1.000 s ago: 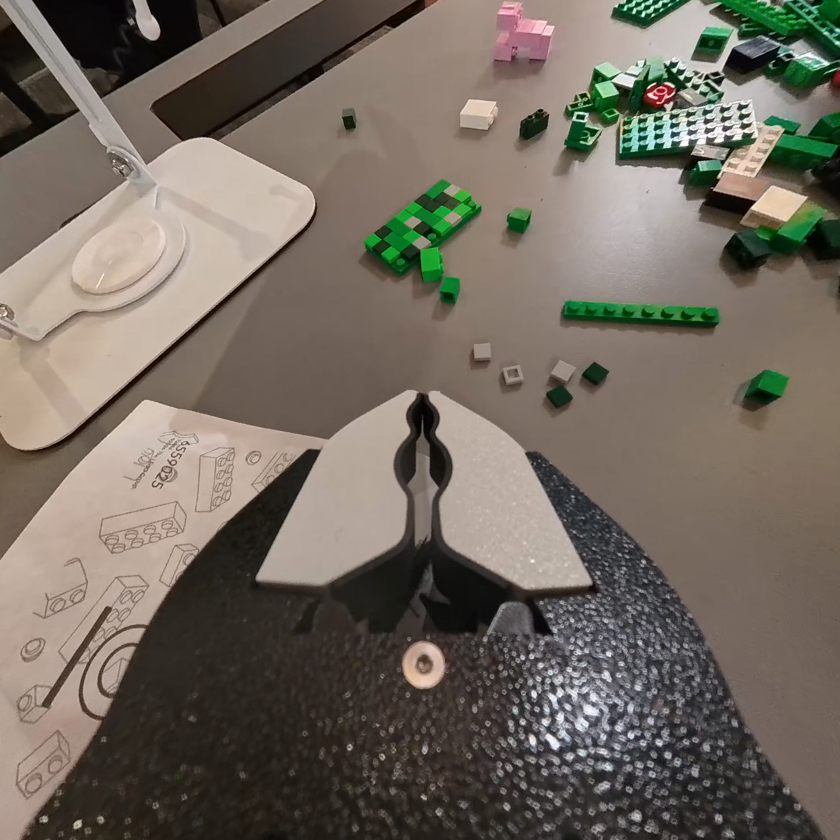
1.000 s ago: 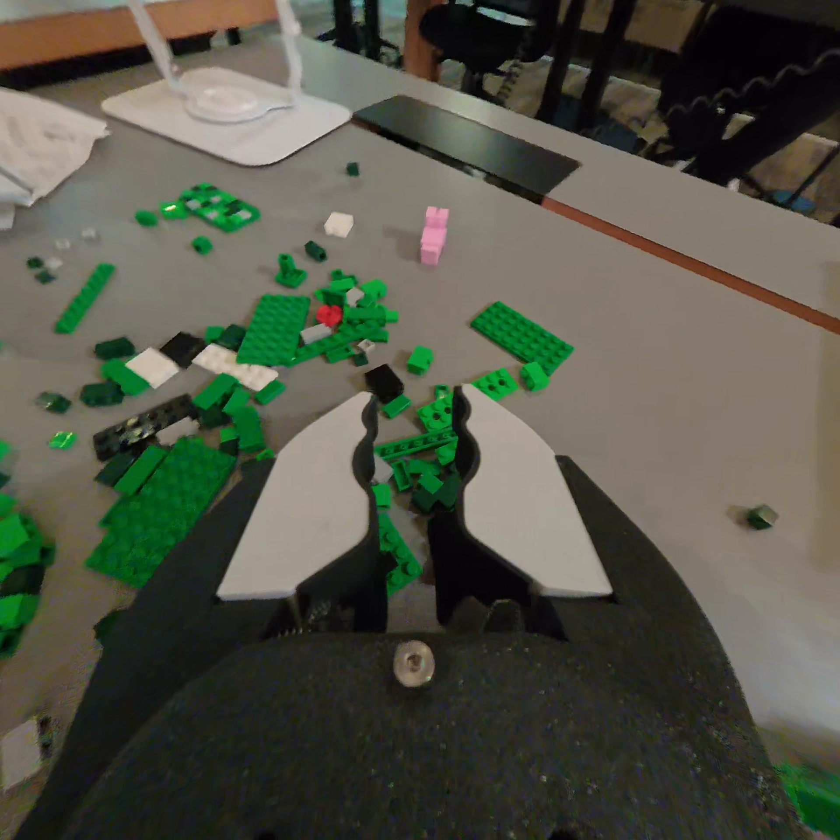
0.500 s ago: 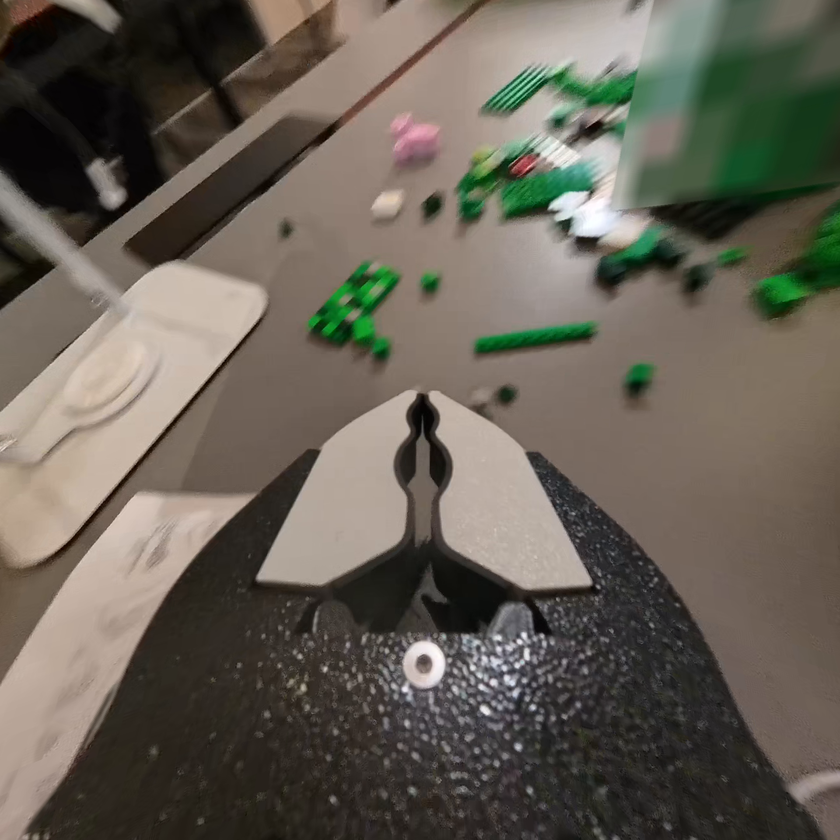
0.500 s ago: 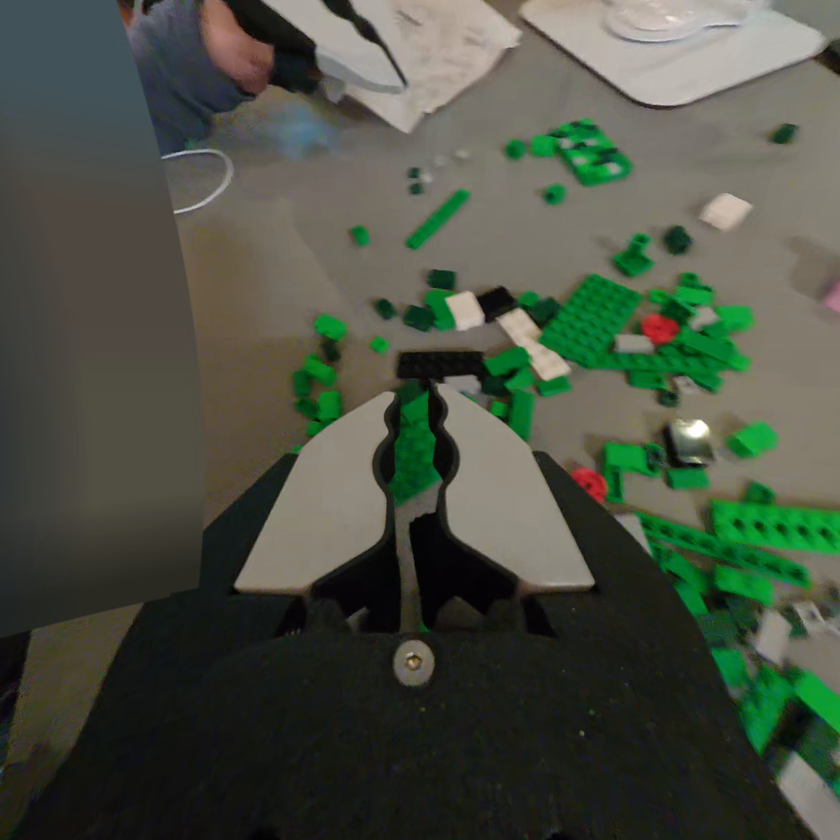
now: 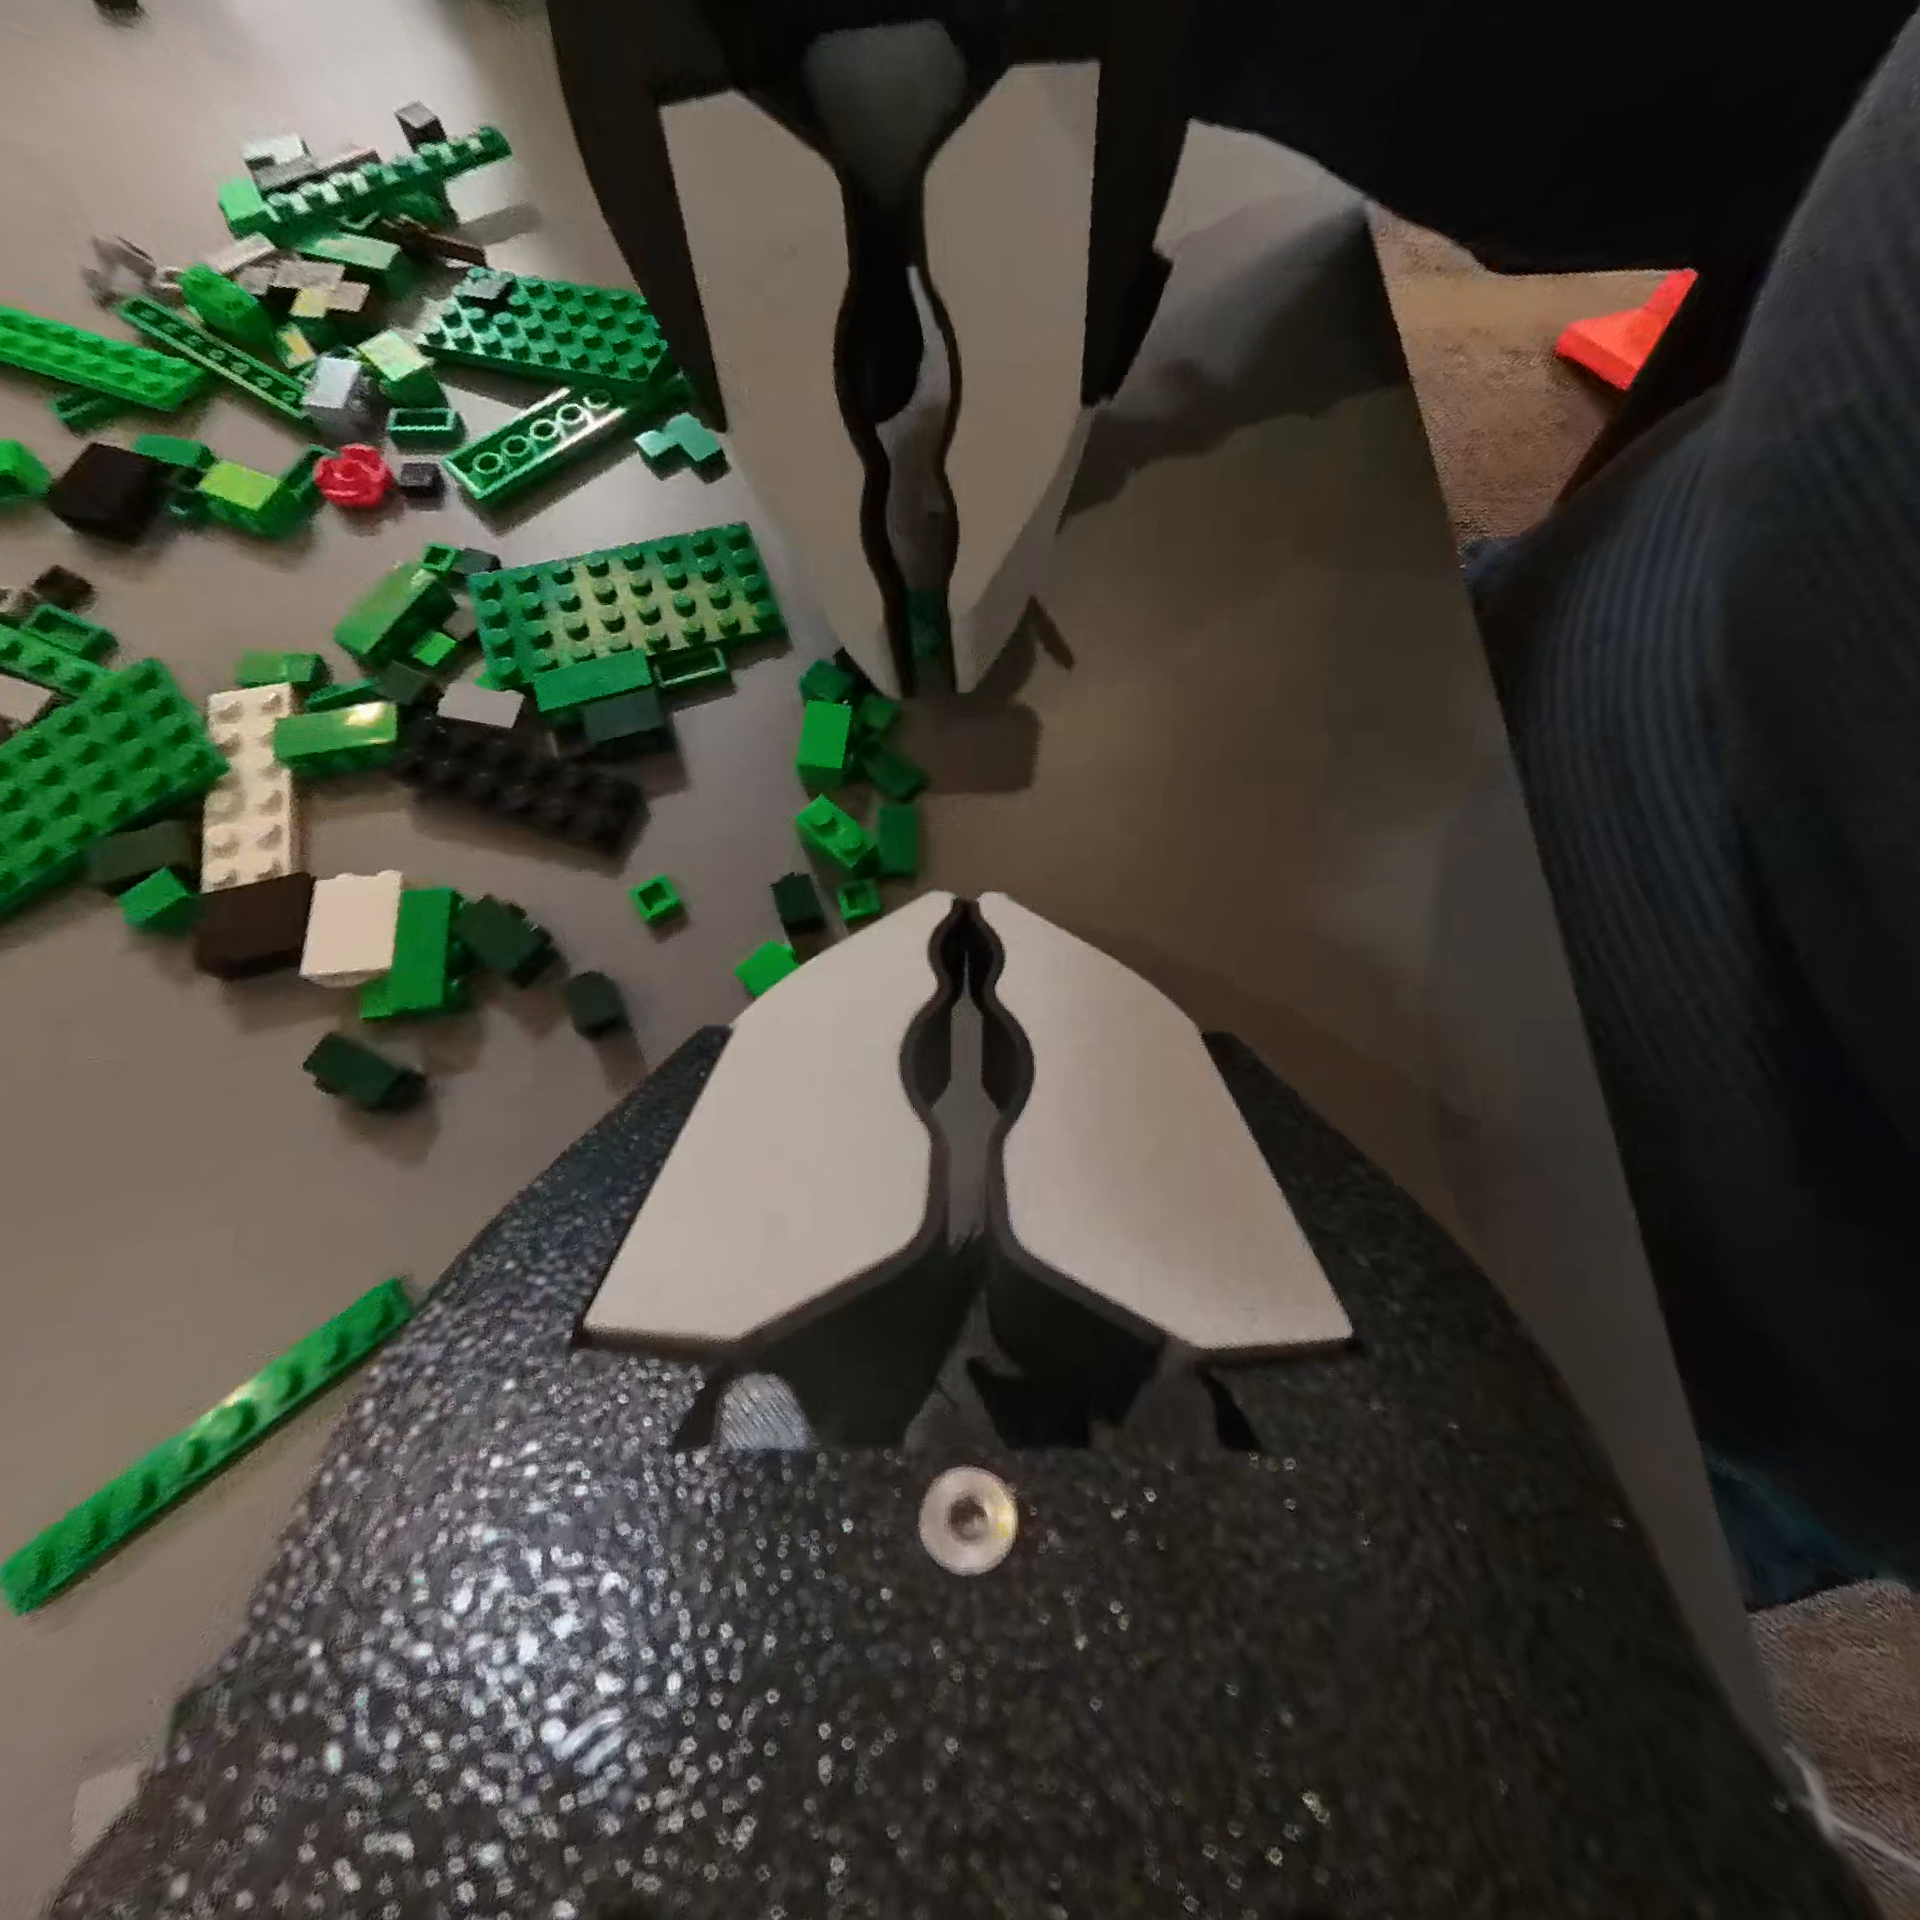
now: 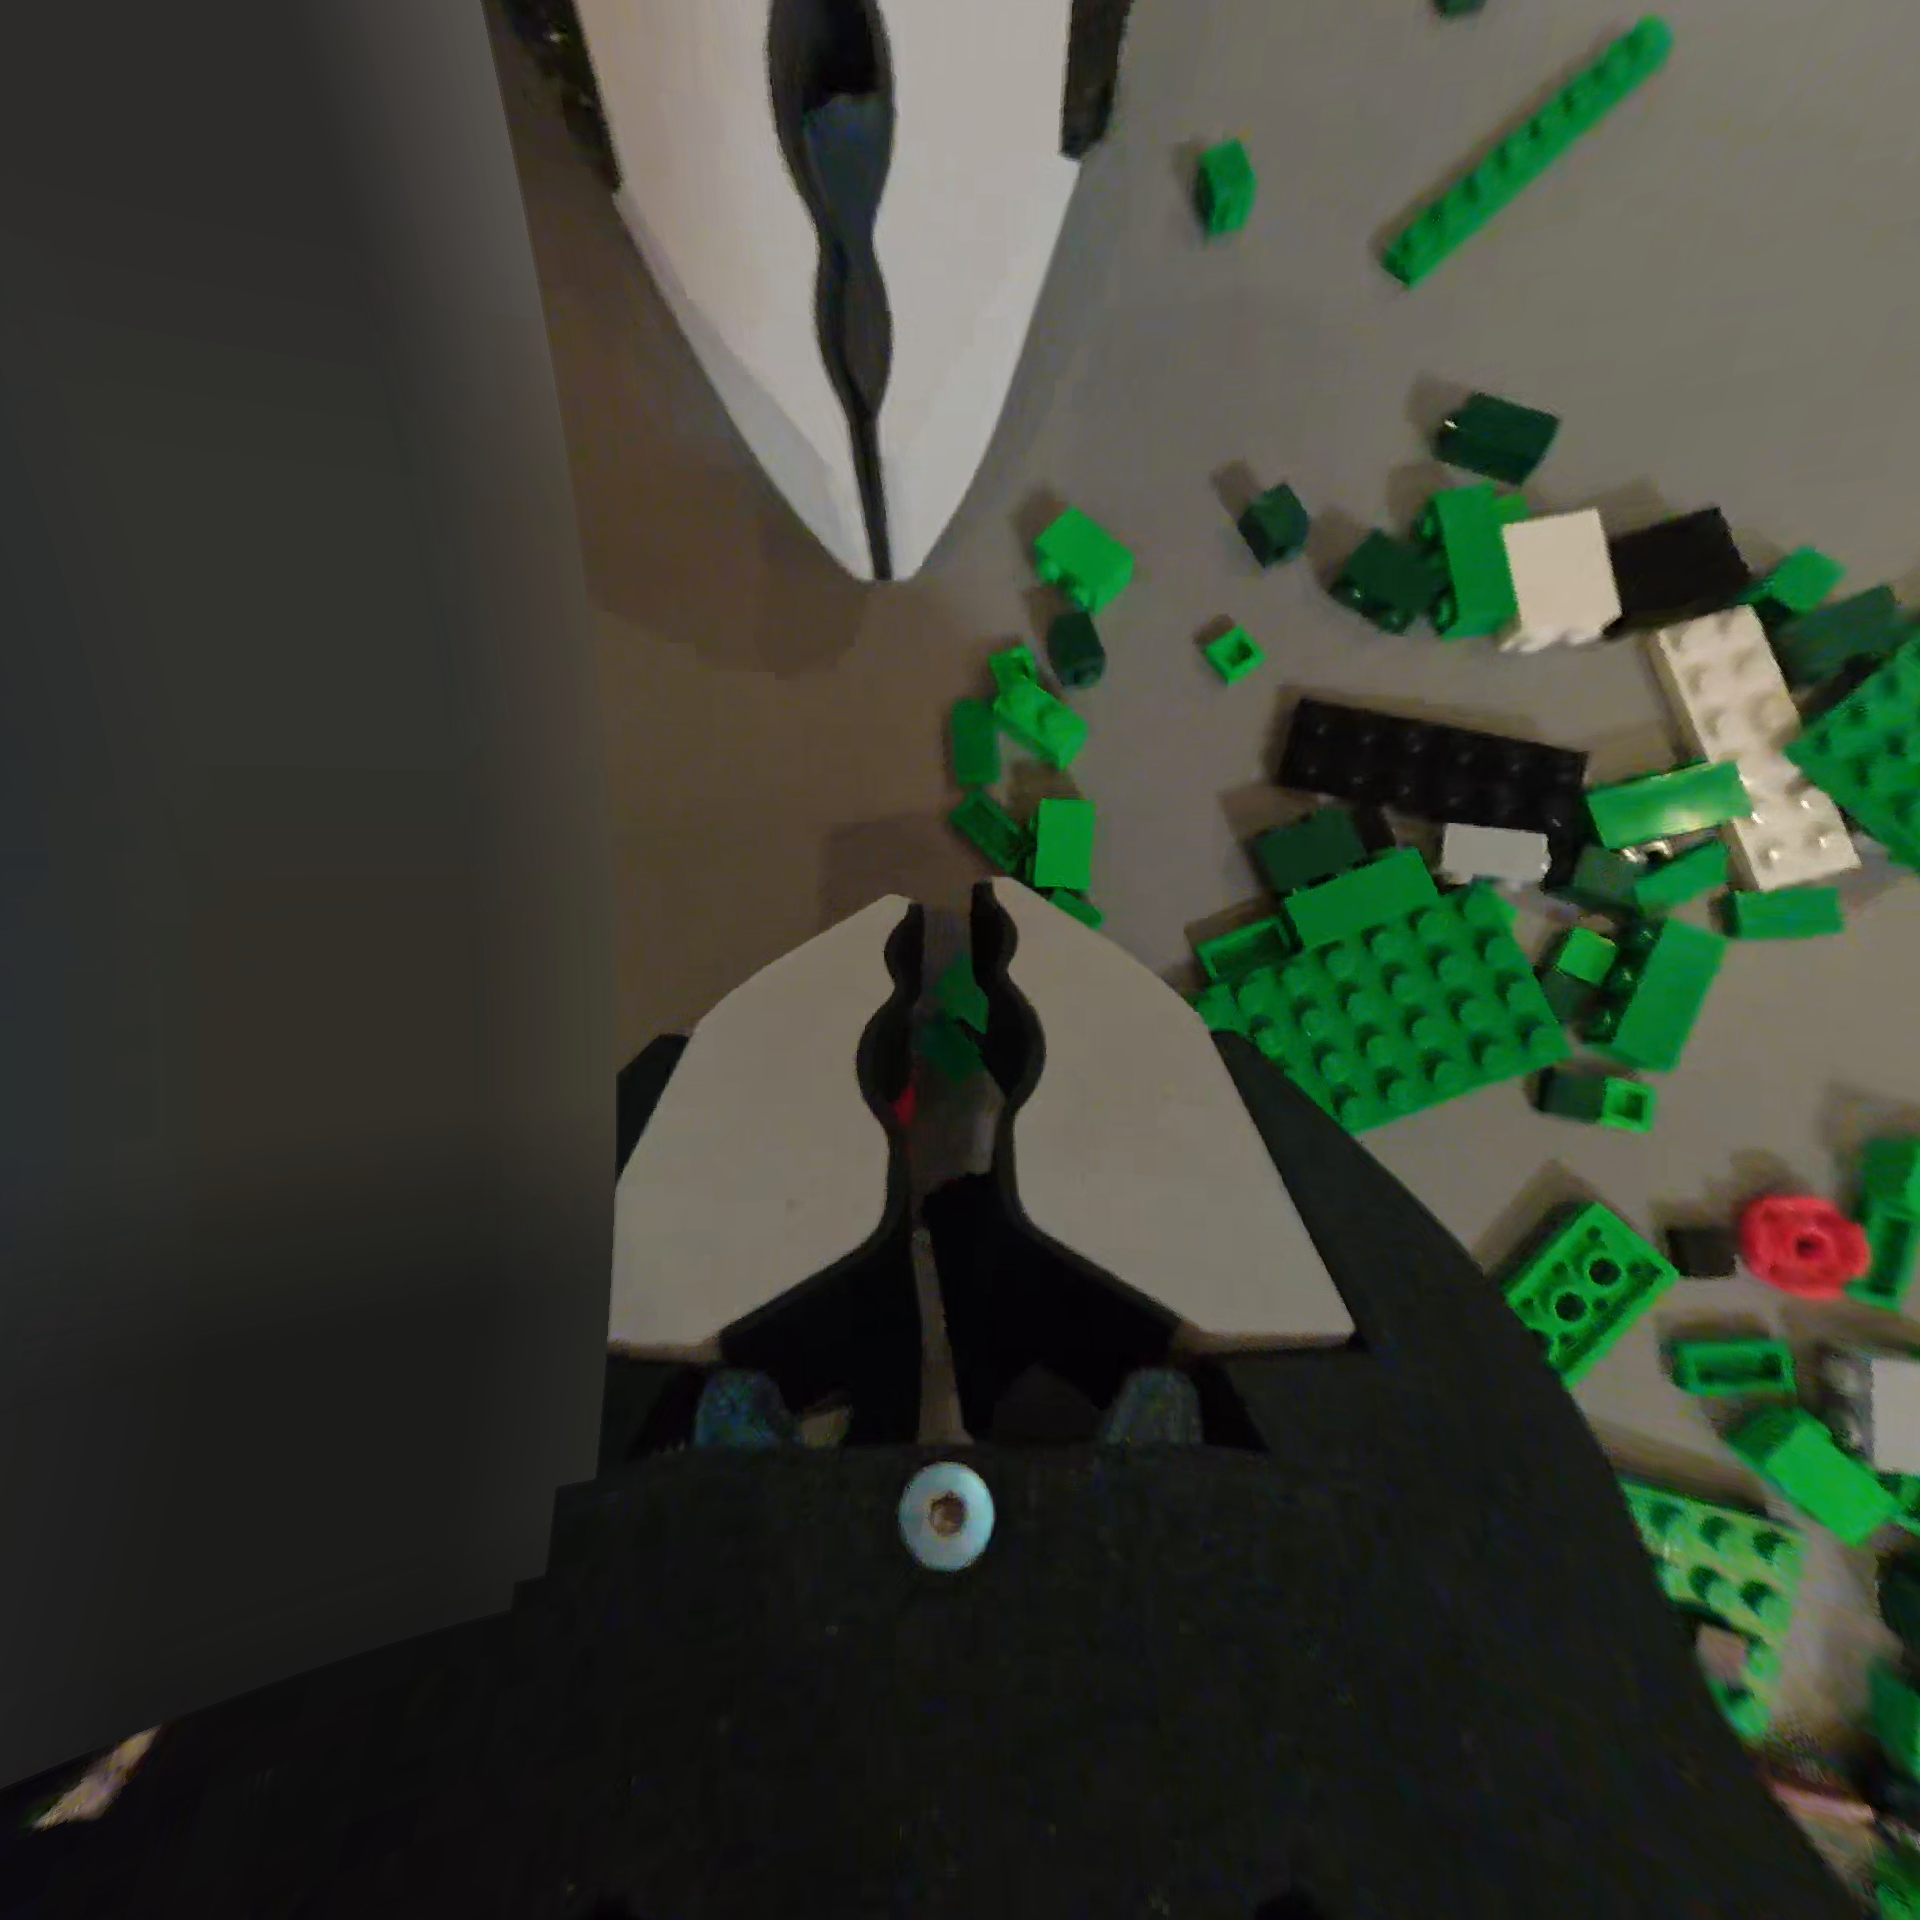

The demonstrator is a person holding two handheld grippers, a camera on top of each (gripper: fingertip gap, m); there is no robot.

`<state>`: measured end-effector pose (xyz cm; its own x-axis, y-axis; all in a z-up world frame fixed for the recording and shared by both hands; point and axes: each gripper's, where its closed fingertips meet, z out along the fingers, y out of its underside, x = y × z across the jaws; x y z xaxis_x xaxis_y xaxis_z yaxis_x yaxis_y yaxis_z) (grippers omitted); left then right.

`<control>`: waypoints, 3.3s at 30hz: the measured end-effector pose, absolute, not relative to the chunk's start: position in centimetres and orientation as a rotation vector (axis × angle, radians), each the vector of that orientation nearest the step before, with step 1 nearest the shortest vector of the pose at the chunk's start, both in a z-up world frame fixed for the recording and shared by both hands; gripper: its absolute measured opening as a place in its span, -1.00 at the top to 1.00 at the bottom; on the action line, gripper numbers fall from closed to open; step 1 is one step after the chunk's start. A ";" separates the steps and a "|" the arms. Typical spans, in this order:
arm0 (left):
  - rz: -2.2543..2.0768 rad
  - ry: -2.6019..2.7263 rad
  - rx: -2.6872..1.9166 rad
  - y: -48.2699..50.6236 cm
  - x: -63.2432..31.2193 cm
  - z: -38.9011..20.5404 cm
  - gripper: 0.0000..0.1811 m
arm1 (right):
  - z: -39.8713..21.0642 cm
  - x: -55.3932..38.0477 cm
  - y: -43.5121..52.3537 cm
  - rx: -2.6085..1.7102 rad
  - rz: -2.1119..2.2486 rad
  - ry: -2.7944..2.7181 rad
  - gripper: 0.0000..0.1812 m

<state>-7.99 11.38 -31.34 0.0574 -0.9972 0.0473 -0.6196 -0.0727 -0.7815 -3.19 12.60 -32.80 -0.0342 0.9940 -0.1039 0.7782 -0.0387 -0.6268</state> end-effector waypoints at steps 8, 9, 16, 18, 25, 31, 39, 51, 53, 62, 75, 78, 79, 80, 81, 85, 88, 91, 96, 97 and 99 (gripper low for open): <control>-0.751 1.625 -1.869 12.2 -8.0 -33.0 1.00 | -33.2 -2.7 13.6 -1.919 0.550 -1.782 0.84; -0.748 1.615 -1.878 12.3 -8.0 -33.1 1.00 | -33.2 -2.8 13.7 -1.929 0.557 -1.772 0.84; -0.656 1.566 -1.916 13.6 -7.8 -33.4 1.00 | -33.5 -3.2 13.4 -1.953 0.606 -1.783 0.85; -0.652 1.569 -1.911 13.7 -7.6 -33.4 1.00 | -33.5 -3.2 13.4 -1.960 0.614 -1.782 0.85; -0.652 1.589 -1.930 13.5 -7.5 -33.3 0.82 | -33.5 -2.9 13.6 -1.968 0.611 -1.769 0.87; -0.668 1.608 -1.928 13.5 -7.0 -33.3 0.82 | -33.5 -3.3 13.6 -1.956 0.634 -1.761 0.88; -0.659 1.621 -1.923 13.5 -6.9 -33.4 0.91 | -33.5 -3.4 13.4 -1.955 0.638 -1.760 0.91; -0.474 1.341 -1.980 15.7 -14.9 -30.3 0.92 | -28.6 -12.6 16.2 -1.599 0.640 -1.706 0.91; -0.458 1.203 -2.003 17.1 -16.9 -29.6 0.92 | -28.6 -15.3 17.6 -1.576 0.614 -1.700 0.91; -0.259 1.118 -2.120 19.8 -22.4 -32.7 0.92 | -31.3 -20.9 20.6 -1.583 0.587 -1.840 0.91; -0.283 1.161 -2.061 19.4 -22.3 -32.5 0.80 | -31.5 -21.9 20.3 -1.567 0.662 -1.811 0.81; -0.263 1.163 -2.053 19.5 -22.4 -32.4 0.79 | -31.8 -22.1 20.3 -1.581 0.661 -1.823 0.79; -0.256 1.160 -2.056 19.5 -22.5 -32.3 0.78 | -31.8 -22.0 20.4 -1.578 0.650 -1.823 0.78; -0.258 1.159 -2.056 19.5 -22.6 -32.3 0.77 | -31.7 -22.0 20.4 -1.573 0.652 -1.818 0.78; -0.264 1.158 -2.053 19.4 -22.6 -32.2 0.75 | -31.5 -21.9 20.3 -1.572 0.672 -1.808 0.78; -0.255 1.176 -2.021 19.4 -22.4 -31.9 0.71 | -31.1 -22.0 20.1 -1.605 0.746 -1.779 0.78; -0.195 1.168 -2.031 19.7 -22.9 -31.8 0.71 | -31.0 -21.2 21.3 -1.603 0.649 -1.772 0.77; -0.201 1.140 -2.030 19.6 -23.5 -31.3 0.70 | -30.0 -19.6 22.2 -1.621 0.653 -1.725 0.78; -0.203 0.934 -2.023 21.6 -25.2 -30.2 0.69 | -29.7 -18.3 25.5 -1.729 0.617 -1.596 0.78; -0.180 0.842 -1.991 22.5 -25.8 -29.6 0.70 | -29.8 -18.7 26.1 -1.737 0.608 -1.588 0.78; -0.178 0.729 -1.933 23.3 -26.7 -28.8 0.74 | -30.4 -19.7 27.1 -1.739 0.592 -1.607 0.78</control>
<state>-26.66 23.30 -28.83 0.8057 -0.5611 -0.1896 -0.4107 -0.2986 -0.8615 -19.68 27.05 -30.40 0.1313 0.9841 0.1196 0.6714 0.0004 -0.7411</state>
